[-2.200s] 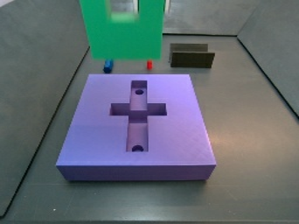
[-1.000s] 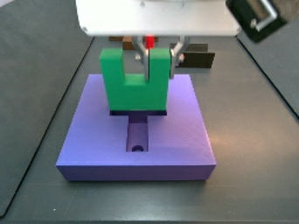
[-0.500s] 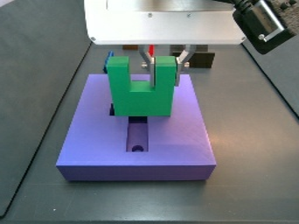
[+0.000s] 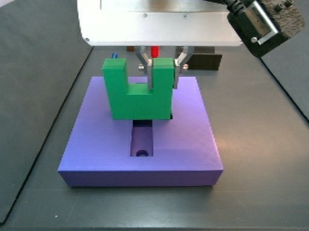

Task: Pick up the green object. Move up. Move to above the board. Insert the green object.
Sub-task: Insert the green object.

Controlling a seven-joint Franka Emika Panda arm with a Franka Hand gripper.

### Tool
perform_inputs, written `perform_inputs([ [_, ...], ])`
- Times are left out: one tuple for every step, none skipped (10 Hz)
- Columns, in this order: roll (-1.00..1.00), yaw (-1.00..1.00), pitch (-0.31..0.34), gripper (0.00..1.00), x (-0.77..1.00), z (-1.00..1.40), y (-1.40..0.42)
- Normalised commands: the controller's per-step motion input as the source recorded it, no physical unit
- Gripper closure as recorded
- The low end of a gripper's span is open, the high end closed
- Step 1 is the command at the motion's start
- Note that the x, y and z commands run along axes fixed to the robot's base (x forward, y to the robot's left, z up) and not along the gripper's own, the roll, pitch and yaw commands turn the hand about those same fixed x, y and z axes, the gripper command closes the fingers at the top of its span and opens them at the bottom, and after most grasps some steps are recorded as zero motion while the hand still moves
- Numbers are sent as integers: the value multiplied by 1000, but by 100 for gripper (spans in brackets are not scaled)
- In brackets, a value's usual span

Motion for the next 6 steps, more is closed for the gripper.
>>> perform_inputs([
  [207,54,0,100,31,-114,0],
  [259,86,0,100,0,-97,0],
  [260,126,0,100,0,-74,0],
  [227,97,0,100,0,-157,0],
  [189,63,0,100,0,-257,0],
  [193,49,-43,100,0,-497,-29],
])
